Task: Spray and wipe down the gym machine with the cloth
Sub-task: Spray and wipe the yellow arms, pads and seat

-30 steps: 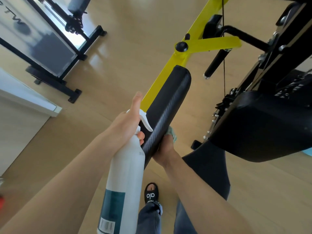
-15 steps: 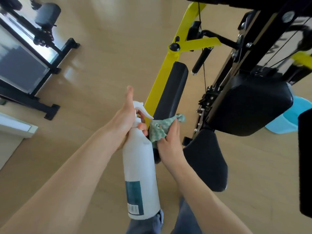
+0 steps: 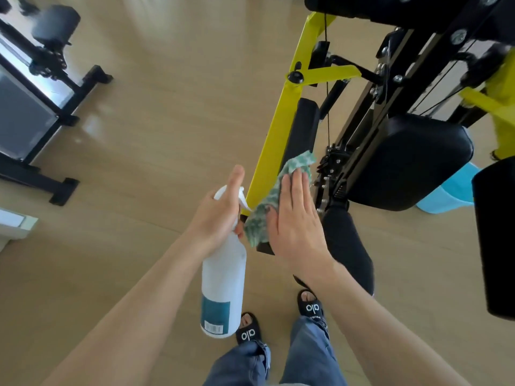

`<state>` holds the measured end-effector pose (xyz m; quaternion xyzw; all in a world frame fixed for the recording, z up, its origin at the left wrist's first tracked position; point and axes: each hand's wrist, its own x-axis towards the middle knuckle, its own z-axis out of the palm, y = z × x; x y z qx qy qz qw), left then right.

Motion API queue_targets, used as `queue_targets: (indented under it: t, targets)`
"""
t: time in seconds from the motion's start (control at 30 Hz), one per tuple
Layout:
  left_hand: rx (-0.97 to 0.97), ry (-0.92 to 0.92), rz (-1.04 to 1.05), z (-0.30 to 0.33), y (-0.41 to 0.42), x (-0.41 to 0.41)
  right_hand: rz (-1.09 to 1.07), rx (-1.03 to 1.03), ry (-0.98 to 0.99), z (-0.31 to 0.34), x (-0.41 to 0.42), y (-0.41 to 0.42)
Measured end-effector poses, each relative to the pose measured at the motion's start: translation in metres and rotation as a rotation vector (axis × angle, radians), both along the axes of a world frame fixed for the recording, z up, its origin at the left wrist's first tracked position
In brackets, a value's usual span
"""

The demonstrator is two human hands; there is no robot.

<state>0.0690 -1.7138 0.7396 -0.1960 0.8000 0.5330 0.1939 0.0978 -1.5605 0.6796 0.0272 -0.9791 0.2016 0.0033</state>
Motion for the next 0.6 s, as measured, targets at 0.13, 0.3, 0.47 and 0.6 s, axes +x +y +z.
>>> queue_targets:
  t: [0.13, 0.3, 0.47, 0.6]
  targets:
    - [0.022, 0.032, -0.009, -0.007, -0.003, 0.005, 0.116, 0.229, 0.036, -0.004, 0.049, -0.005]
    - [0.037, -0.017, 0.026, -0.013, -0.013, 0.012, 0.37, 0.475, 0.083, 0.004, 0.021, 0.02]
    - [0.066, -0.035, 0.045, -0.018, -0.015, 0.018, 0.547, 0.503, -0.003, 0.026, -0.009, 0.031]
    - [0.088, -0.035, 0.098, -0.023, -0.018, 0.026, 0.674, 0.584, 0.05, 0.037, -0.029, 0.028]
